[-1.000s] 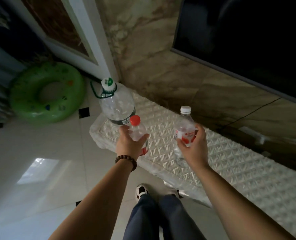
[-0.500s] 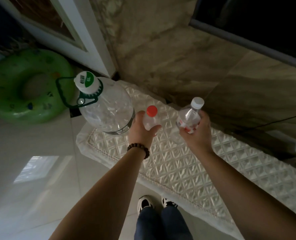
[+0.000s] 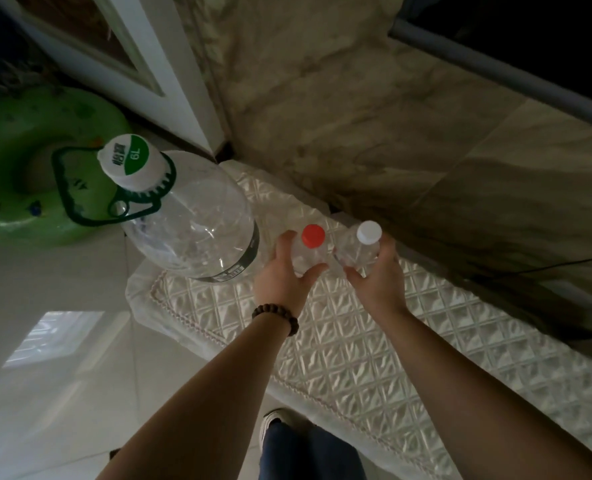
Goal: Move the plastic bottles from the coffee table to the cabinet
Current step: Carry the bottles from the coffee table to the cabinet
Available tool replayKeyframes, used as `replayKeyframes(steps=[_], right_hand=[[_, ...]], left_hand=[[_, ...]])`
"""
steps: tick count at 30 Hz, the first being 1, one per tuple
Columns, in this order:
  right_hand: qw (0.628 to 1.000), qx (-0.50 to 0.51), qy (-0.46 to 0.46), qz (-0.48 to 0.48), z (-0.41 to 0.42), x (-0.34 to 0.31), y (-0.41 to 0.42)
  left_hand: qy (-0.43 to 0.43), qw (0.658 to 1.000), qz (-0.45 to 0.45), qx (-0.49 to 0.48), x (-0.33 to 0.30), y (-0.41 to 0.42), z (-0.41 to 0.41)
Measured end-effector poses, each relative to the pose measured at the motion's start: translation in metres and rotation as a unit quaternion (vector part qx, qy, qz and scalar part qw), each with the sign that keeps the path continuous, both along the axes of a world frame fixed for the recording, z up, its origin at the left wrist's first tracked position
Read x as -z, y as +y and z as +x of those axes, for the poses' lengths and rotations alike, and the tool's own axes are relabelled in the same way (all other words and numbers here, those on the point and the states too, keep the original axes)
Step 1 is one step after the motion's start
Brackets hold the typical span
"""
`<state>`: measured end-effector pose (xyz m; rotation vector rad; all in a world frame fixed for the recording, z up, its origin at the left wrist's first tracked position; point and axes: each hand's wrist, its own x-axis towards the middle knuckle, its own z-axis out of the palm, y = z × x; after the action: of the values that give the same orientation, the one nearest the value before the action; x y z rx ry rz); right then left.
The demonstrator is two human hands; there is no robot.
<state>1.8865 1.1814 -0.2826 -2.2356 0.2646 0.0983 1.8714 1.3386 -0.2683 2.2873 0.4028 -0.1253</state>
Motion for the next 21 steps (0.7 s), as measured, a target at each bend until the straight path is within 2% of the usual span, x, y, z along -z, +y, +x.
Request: replayKeyframes(steps=[6,9,14,21], right_hand=[[0.999,-0.008,0.034,-0.012,0.002,-0.009,-0.004],[0.998,-0.017,0.062,-0.019,-0.006,-0.027,-0.009],[0.988,-0.068,0.066,-0.119,-0.031,-0.094,-0.019],[0.970,-0.143,0.015,-0.194,-0.079,-0.194,-0.021]], left_hand=[[0.008,1.000,0.011,0.013,0.005,-0.008,-0.013],[0.007,0.998,0.052,0.016,-0.010,-0.008,-0.020],[0.011,0.992,0.120,0.030,-0.073,-0.005,-0.045],[0.022,0.985,0.171,0.016,-0.174,0.010,-0.101]])
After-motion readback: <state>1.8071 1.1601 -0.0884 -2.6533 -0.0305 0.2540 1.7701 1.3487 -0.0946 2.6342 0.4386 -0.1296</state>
